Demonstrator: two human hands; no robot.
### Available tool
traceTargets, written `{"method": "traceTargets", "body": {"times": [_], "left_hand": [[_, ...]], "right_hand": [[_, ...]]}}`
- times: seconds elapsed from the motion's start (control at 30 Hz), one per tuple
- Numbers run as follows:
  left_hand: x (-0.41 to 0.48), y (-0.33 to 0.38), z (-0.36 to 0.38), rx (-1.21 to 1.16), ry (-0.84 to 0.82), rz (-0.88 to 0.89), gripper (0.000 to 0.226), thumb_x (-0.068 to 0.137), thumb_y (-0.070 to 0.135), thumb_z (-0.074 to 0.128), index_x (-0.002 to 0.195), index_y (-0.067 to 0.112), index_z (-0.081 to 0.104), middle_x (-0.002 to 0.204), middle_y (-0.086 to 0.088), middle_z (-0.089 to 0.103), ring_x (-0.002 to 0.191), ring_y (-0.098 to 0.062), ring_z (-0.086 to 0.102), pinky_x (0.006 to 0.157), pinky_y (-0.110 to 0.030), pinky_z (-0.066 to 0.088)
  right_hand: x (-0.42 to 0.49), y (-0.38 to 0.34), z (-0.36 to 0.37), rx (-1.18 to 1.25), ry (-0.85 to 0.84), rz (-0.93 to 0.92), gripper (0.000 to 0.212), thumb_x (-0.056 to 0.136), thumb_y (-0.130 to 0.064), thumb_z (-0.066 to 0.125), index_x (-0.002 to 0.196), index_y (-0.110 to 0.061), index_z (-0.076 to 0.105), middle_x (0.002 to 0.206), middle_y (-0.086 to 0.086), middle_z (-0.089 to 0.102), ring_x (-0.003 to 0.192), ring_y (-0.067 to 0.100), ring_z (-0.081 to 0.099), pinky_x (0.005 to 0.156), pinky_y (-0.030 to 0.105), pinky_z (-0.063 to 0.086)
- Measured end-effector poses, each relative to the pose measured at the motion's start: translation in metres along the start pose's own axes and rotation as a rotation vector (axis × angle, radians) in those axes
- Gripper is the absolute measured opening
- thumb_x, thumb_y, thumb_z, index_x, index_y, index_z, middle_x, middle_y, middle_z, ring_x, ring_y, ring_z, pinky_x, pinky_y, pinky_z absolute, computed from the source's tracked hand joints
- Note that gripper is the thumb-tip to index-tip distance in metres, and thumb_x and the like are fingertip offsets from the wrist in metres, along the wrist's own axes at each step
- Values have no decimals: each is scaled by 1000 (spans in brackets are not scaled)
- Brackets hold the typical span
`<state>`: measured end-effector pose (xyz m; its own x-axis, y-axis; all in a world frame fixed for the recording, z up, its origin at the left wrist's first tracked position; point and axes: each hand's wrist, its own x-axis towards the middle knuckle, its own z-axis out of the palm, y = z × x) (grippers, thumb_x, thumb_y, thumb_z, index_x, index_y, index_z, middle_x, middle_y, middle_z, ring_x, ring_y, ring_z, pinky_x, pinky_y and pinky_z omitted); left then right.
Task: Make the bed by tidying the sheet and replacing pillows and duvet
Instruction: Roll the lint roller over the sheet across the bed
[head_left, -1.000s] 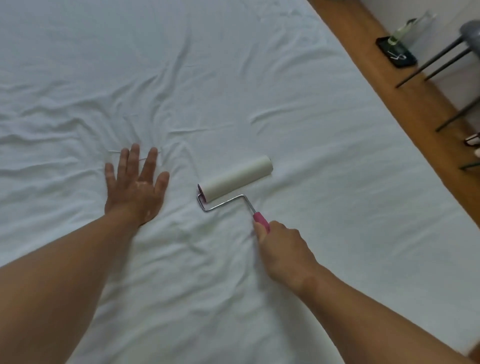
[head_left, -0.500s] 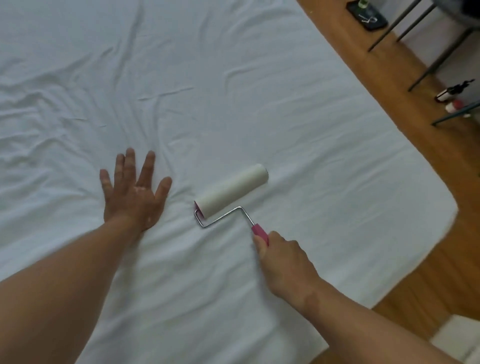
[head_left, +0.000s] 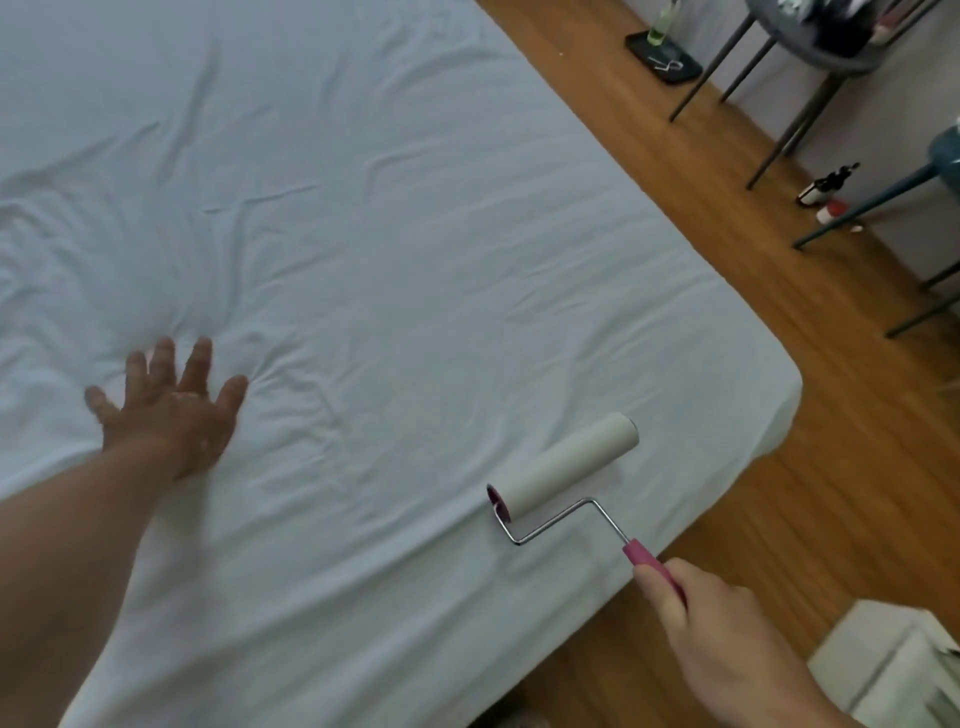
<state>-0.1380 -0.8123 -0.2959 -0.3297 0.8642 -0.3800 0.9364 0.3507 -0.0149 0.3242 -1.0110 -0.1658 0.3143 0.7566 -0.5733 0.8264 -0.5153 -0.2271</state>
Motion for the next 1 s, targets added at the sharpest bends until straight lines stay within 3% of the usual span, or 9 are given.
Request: {"method": "traceTargets", "body": {"times": [0.1,0.23,0.43,0.5,0.53,0.6,0.73,0.87,1.0], "left_hand": [[-9,54,-7,-102,17,-27,89,93,77,17,162,22,3,169,-4,-9,155,-28,-11,120,-65,-2],[-18,142,1,-77,63,223,78,95,73,15,160,35,-7,168,0,-19,154,-23,-18,120,-62,-8],[-15,158,23,-11,138,199,75,92,73,-1,158,39,-13,168,2,-20,153,-25,-22,118,-63,-12],[-15,159,26,-25,142,195,74,92,72,-2,157,40,-14,168,3,-20,153,-24,-23,118,-63,-13],[-13,160,26,-34,140,193,73,92,72,-2,157,40,-15,167,4,-20,153,-23,-23,118,-62,-14],[-11,160,26,-47,131,193,72,93,72,-1,157,41,-15,167,5,-20,153,-22,-22,118,-61,-14],[-7,157,28,-62,140,197,68,96,68,2,157,43,-12,168,7,-16,154,-19,-17,120,-59,-12],[-7,151,24,-50,142,219,64,97,65,3,157,45,-8,169,8,-9,155,-18,-8,121,-56,-4],[-4,150,21,-26,156,230,63,97,64,3,156,45,-8,169,8,-5,154,-19,-2,120,-56,3]], "right_hand": [[18,4,2,29,34,-35,48,99,-60,35,73,-23,55,67,-2,63,64,14,59,54,27,37],[29,20,27,-26,8,23,54,95,-68,22,80,-27,54,75,-5,62,66,9,56,53,22,34],[10,37,33,-256,-85,160,119,31,-88,-40,93,-36,47,81,-16,51,73,0,50,61,14,37],[32,13,28,-177,-68,118,96,58,-94,-15,93,-33,50,87,-8,56,85,18,57,73,30,43],[50,-3,26,-150,-64,55,78,79,-86,-1,95,-31,52,88,-3,58,87,23,58,73,36,44],[89,-43,21,-175,-62,-93,59,97,-68,13,97,-24,53,85,2,58,81,28,57,70,40,46],[136,-99,13,-166,-51,-165,50,103,-55,24,98,-16,54,95,10,59,84,32,54,72,39,45],[104,-55,20,-209,-82,-128,46,101,-59,25,113,-23,52,107,8,60,95,29,59,79,35,47],[76,-28,14,-130,-154,12,56,94,-72,17,90,-27,50,93,1,61,90,23,60,82,38,49]]}}
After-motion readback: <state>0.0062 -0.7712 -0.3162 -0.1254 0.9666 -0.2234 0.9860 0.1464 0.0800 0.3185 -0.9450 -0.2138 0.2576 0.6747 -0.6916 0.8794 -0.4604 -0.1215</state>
